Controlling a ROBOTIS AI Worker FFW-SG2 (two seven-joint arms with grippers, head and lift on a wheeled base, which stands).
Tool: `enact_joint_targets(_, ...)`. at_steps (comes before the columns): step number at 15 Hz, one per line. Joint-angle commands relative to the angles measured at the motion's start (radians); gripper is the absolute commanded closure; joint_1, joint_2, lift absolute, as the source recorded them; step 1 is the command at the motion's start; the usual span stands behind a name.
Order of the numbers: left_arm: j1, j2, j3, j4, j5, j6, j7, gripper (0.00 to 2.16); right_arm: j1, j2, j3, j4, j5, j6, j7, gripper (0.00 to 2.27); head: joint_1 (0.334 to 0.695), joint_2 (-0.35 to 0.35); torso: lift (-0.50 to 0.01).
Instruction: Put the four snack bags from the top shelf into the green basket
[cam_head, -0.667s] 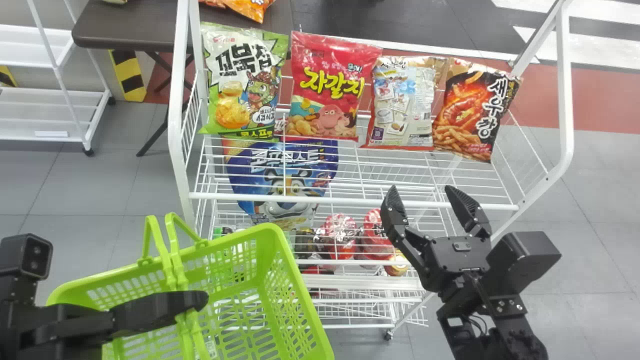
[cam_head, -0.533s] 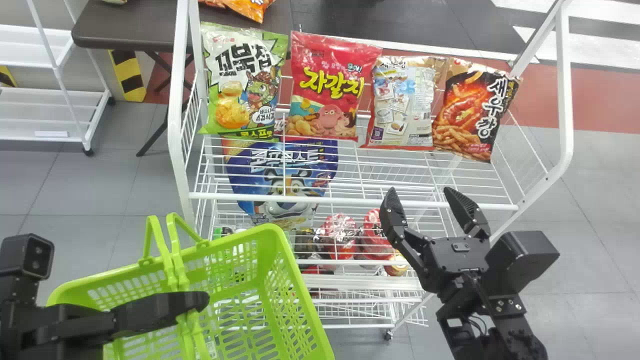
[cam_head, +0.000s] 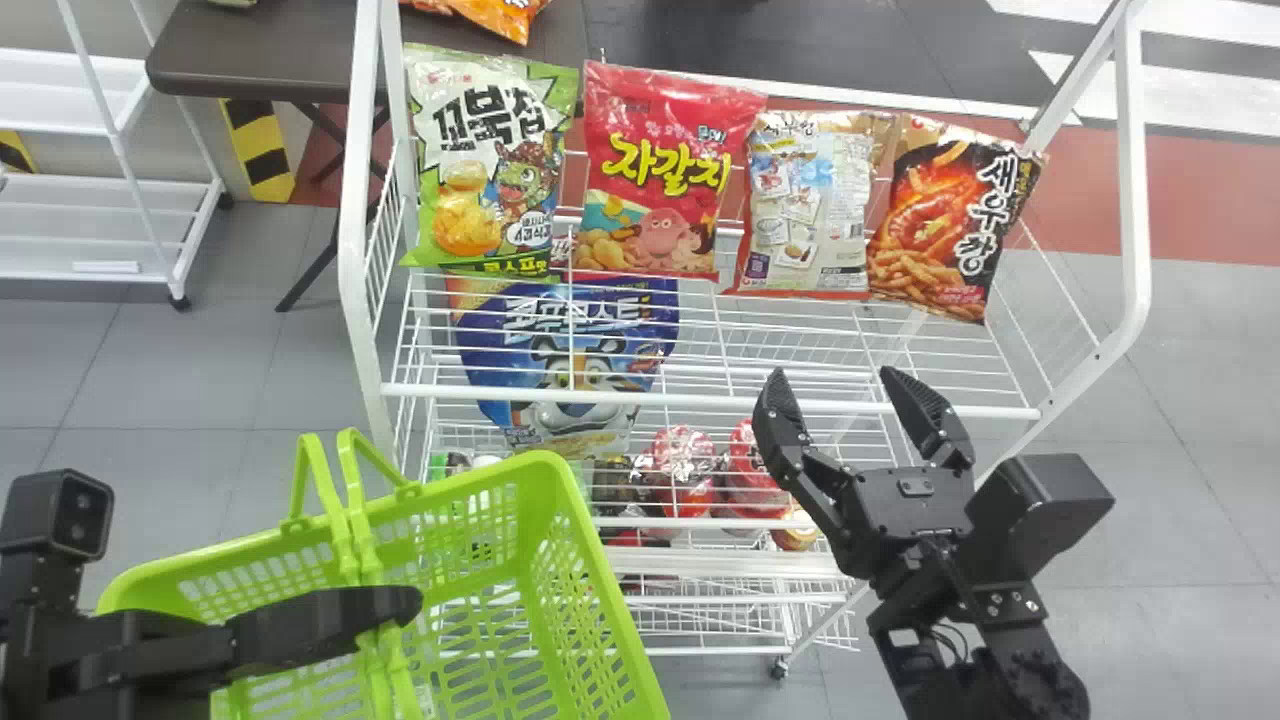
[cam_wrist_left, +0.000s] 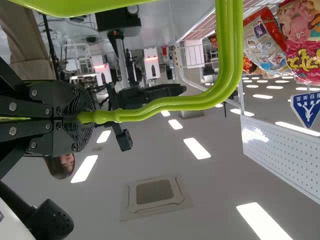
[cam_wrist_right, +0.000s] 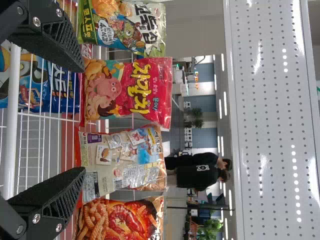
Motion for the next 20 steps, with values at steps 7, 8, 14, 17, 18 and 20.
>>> enact_joint_targets(7,0.006,0.0,-0.003,0.008,0.0,-0.012,-0.011,2.15,-0.27,0.002,0.139,0.16,0.004,0.209,-0.001,0.13,0.695,-0.102,0.0)
enact_joint_targets(8,0.007,0.0,-0.003,0.008,0.0,-0.018,-0.011,2.15,-0.329,0.002,0.165,0.204,0.003,0.243,-0.001,0.13,0.695,-0.085,0.0)
enact_joint_targets(14,0.02,-0.001,-0.001,0.009,0.003,-0.034,-0.011,2.15,-0.681,0.056,0.318,0.566,-0.011,0.274,0.002,0.16,0.695,0.058,0.0)
enact_joint_targets(17,0.027,-0.001,0.0,0.012,0.006,-0.043,-0.011,2.15,-0.823,0.057,0.359,0.787,-0.031,0.117,0.015,0.16,0.695,0.12,0.0)
enact_joint_targets(18,0.03,-0.001,-0.001,0.012,0.01,-0.046,-0.011,2.15,-0.863,0.057,0.361,0.865,-0.035,0.071,0.015,0.16,0.695,0.126,0.0)
enact_joint_targets(20,0.032,-0.001,-0.003,0.015,0.011,-0.058,-0.011,2.15,-0.938,0.057,0.359,1.006,-0.049,-0.024,0.02,0.16,0.695,0.129,0.0)
